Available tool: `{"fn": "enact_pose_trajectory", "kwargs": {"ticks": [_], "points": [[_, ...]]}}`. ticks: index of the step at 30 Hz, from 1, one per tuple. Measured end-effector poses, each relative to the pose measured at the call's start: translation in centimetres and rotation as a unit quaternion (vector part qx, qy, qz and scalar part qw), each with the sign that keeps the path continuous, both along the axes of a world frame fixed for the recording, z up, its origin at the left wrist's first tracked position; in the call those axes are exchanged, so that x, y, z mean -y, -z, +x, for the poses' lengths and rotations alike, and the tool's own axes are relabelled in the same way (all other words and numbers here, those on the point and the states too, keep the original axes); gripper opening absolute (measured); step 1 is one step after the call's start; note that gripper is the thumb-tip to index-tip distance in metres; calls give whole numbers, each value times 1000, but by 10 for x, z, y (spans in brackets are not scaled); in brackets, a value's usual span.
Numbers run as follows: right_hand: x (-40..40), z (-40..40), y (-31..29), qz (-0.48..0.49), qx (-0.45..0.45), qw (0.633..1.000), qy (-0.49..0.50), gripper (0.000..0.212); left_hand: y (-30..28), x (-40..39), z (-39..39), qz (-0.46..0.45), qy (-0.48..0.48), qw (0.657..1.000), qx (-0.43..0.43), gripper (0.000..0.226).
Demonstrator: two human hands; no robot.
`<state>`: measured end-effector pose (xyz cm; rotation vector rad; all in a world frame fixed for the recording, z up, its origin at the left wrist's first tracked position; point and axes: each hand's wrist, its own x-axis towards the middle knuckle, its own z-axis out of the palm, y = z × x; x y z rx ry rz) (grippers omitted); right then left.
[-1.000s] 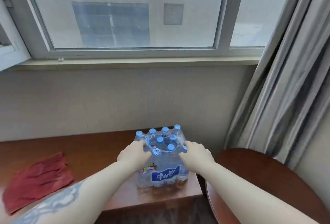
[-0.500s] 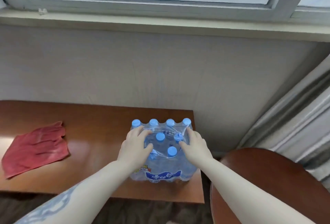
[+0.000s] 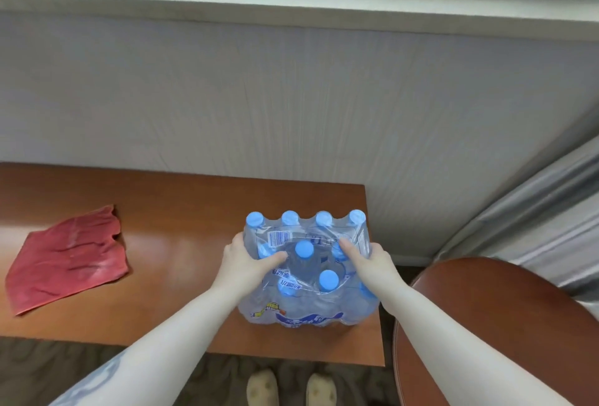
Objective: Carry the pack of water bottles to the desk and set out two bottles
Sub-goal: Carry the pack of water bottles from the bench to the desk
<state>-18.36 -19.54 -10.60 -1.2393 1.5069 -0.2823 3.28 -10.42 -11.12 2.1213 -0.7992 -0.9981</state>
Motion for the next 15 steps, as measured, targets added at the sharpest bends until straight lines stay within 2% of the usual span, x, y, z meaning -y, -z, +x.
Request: {"fn": "enact_pose_trajectory", "kwargs": {"ticks": [2, 8, 11, 15], "points": [[1, 2, 3, 13, -1, 999, 29, 87, 4, 3, 2, 29, -22, 999, -40, 108], [7, 5, 8, 36, -22, 997, 62, 92, 9, 5, 12, 60, -36, 988, -136, 128], [10, 6, 9, 67, -15, 994, 91, 80, 11, 4, 24, 98, -31, 977, -185, 112], [14, 6, 5, 89, -13, 993, 75, 69, 11, 6, 29, 97, -16, 958, -270, 82]]}}
